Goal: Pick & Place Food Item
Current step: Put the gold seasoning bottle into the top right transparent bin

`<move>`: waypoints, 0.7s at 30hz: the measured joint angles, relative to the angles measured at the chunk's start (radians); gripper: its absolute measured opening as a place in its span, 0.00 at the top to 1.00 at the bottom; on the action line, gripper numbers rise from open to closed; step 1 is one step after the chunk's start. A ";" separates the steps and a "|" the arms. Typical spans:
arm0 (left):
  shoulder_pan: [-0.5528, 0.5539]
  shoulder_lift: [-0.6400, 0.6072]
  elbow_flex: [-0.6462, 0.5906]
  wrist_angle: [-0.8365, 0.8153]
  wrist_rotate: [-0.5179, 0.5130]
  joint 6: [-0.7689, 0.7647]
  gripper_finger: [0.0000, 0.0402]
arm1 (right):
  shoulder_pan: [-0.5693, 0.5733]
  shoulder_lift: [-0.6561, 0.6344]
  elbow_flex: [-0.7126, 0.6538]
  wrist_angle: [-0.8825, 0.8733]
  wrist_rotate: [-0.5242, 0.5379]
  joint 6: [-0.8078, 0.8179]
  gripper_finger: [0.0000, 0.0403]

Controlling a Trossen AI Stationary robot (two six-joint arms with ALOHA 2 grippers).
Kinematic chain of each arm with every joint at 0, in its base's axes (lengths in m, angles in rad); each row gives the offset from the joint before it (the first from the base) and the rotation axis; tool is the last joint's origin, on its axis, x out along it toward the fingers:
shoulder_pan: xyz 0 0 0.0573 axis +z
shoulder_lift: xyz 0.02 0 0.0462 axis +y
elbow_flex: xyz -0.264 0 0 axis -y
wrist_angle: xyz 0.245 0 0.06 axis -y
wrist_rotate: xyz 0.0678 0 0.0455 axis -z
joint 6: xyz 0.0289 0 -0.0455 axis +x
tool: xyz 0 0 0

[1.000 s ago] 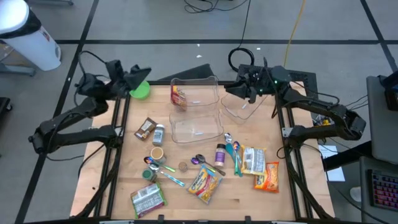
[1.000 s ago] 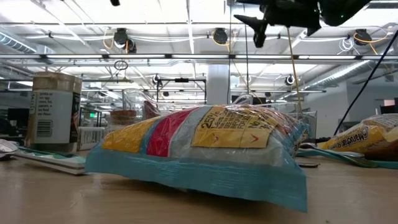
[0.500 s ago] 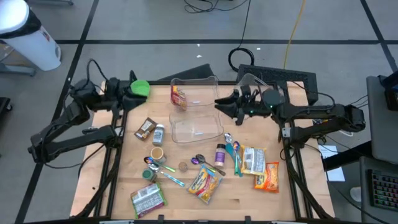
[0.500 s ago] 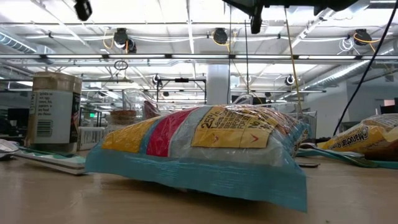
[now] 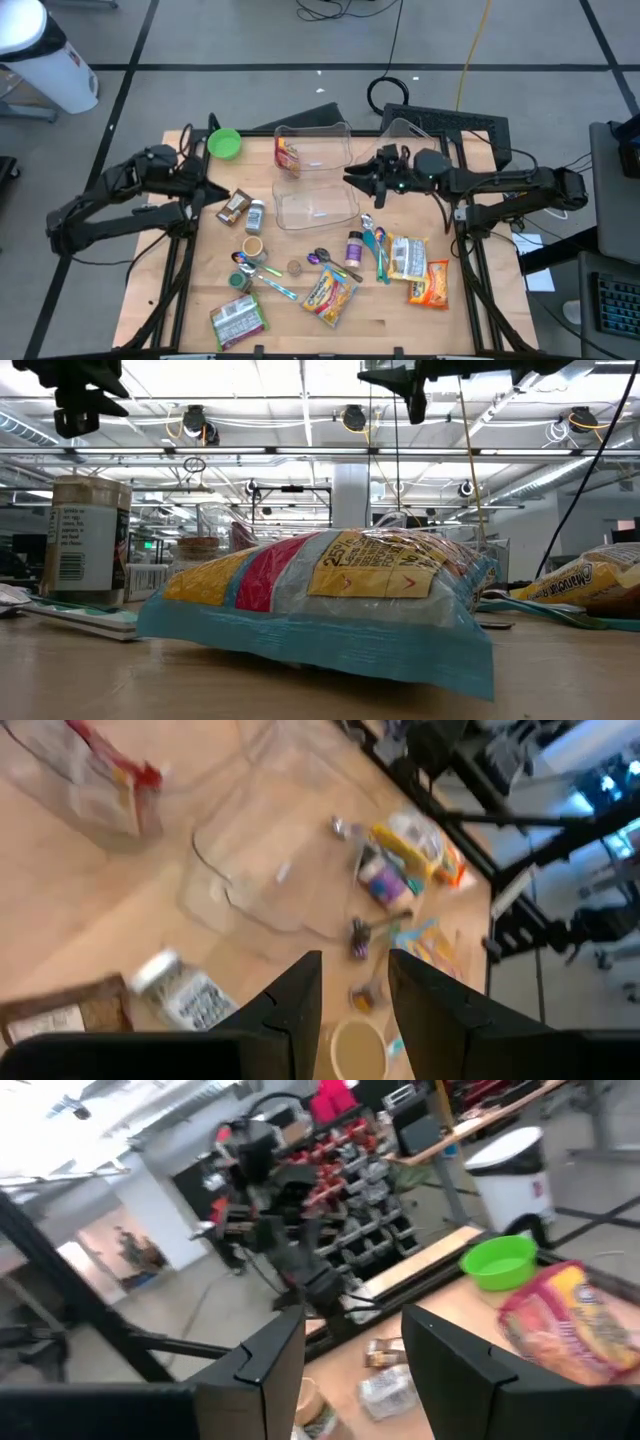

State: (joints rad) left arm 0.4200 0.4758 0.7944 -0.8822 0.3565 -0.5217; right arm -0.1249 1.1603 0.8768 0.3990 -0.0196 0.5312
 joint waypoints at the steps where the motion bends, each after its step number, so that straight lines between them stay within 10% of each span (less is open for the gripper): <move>1: -0.017 0.004 0.000 0.001 0.000 -0.011 0.70 | 0.000 0.000 0.000 -0.004 0.005 -0.010 0.60; 21: -0.609 0.329 0.086 0.004 -0.329 -0.103 0.70 | -0.045 0.000 0.000 -0.117 0.075 -0.082 0.60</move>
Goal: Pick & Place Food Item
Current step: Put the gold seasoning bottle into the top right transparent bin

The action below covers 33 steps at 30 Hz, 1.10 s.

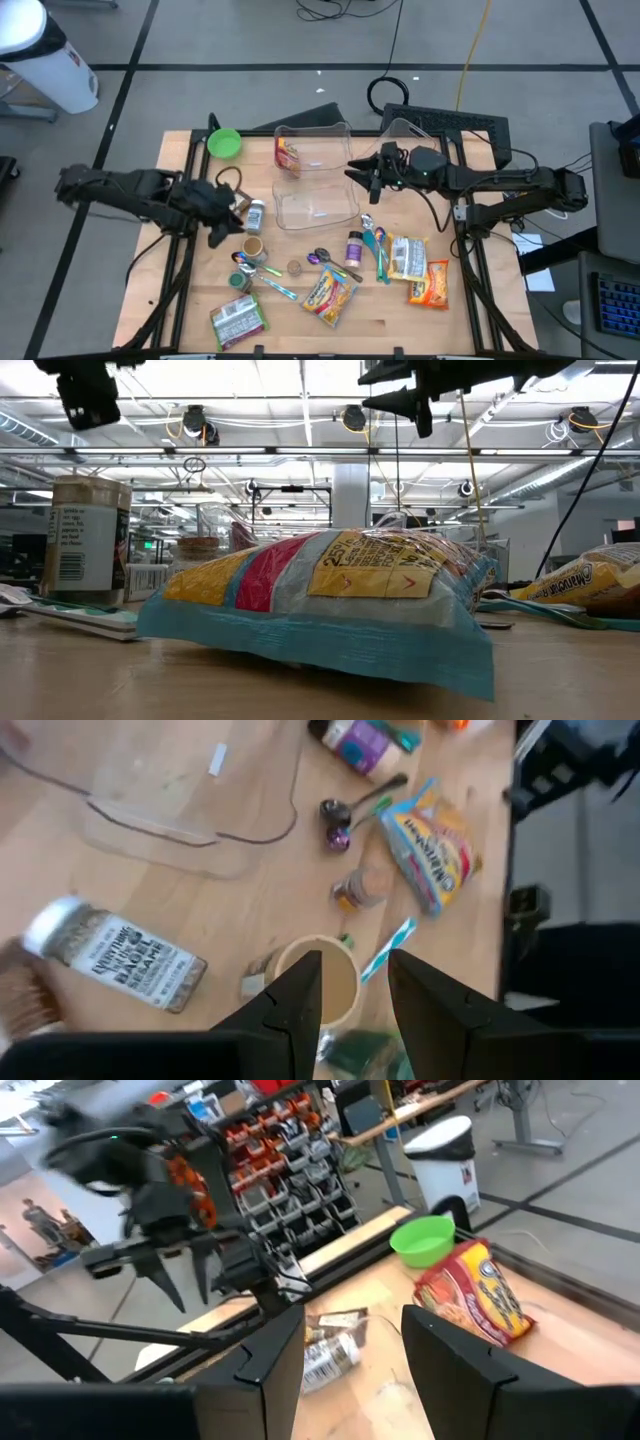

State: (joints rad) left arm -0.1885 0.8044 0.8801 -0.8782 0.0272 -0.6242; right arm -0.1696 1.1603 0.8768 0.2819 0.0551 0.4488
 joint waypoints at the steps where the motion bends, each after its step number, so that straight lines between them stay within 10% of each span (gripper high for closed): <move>1: -0.031 0.026 0.028 -0.038 -0.037 0.007 0.70 | -0.002 0.000 0.000 -0.010 -0.001 0.000 0.60; 7: -0.150 0.186 0.201 -0.251 -0.187 0.090 0.70 | -0.022 0.000 0.000 -0.048 -0.003 0.002 0.60; 20: -0.142 0.327 0.227 -0.367 -0.067 0.151 0.68 | -0.027 0.000 0.000 -0.049 -0.004 -0.017 0.60; 33: -0.080 0.329 0.227 -0.352 0.026 0.128 0.33 | -0.025 0.000 0.000 -0.085 -0.004 -0.023 0.60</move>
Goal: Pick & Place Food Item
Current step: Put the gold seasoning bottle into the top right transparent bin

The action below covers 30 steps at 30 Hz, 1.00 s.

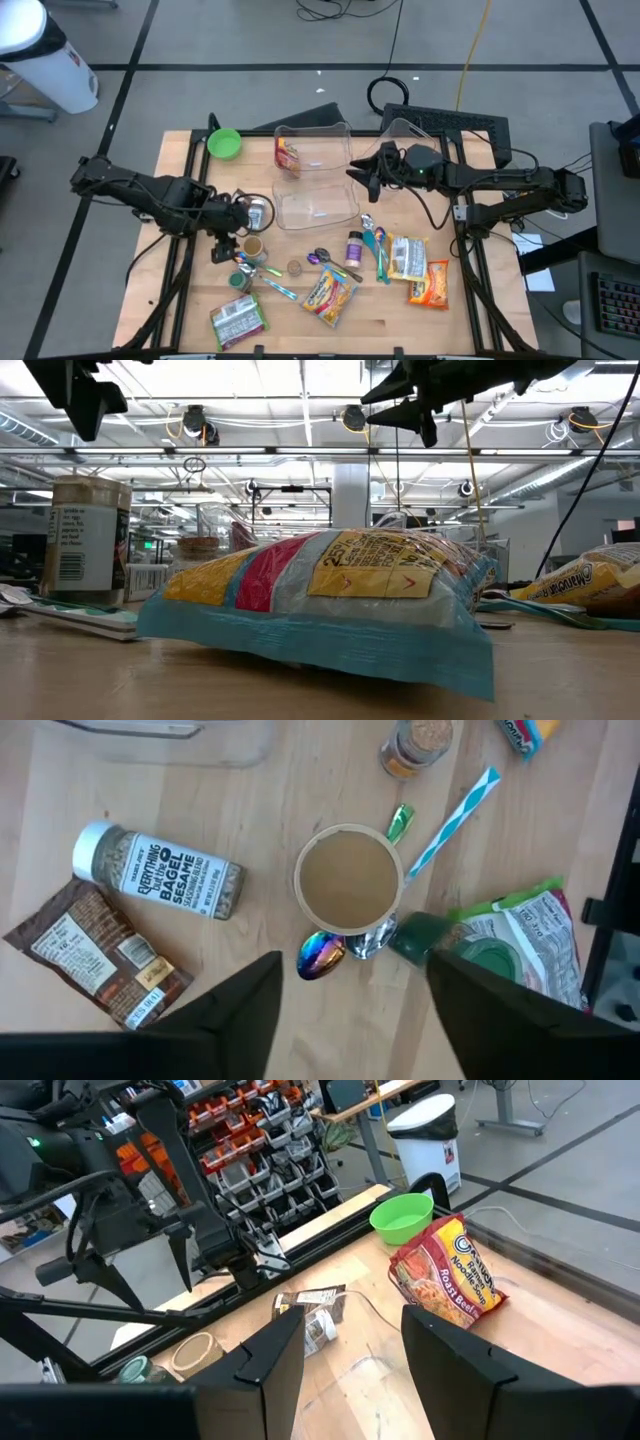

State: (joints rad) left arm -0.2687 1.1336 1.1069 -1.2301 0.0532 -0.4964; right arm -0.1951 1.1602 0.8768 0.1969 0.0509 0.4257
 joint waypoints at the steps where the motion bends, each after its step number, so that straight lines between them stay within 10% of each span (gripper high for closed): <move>1: 0.000 0.000 0.000 0.000 0.000 0.009 0.30 | 0.000 0.000 0.000 -0.002 0.000 0.004 0.60; 12: -0.002 0.078 0.000 0.009 -0.028 0.106 0.09 | 0.001 0.000 0.000 -0.004 -0.002 0.007 0.60; 30: -0.002 0.185 0.000 0.140 -0.026 0.174 0.10 | 0.019 0.000 0.000 -0.042 -0.003 0.005 0.60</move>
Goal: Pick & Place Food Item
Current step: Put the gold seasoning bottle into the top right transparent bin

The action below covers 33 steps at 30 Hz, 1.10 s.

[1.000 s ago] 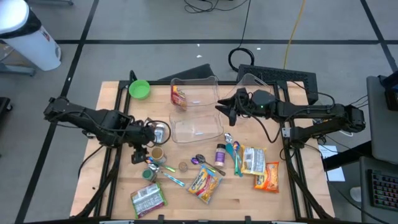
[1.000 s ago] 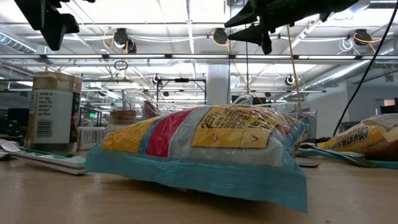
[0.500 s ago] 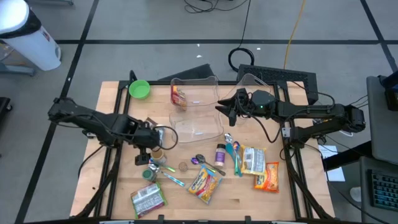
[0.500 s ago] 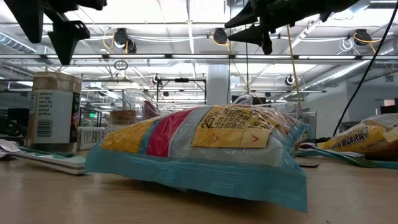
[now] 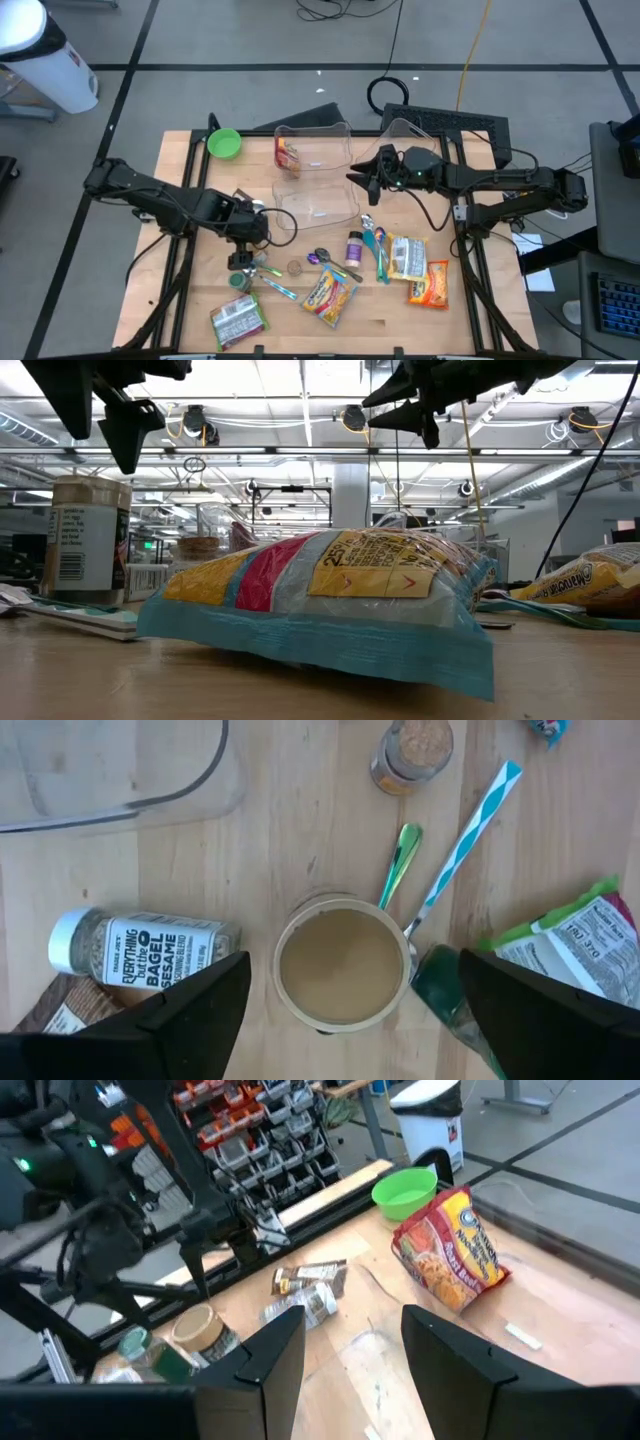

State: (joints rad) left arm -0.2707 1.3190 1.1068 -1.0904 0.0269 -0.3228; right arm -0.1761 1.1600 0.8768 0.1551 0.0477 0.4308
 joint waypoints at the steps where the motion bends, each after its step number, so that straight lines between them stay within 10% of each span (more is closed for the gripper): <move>1: 0.000 0.000 0.000 0.001 0.000 0.004 0.10 | 0.002 0.000 0.000 -0.010 0.000 -0.002 0.60; 33: 0.000 0.090 -0.122 0.060 0.025 0.007 0.13 | 0.048 0.000 -0.276 0.406 -0.001 0.161 0.60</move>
State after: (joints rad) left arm -0.2707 1.4090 0.9848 -1.0301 0.0515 -0.3161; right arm -0.1285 1.1599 0.6010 0.5613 0.0471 0.5919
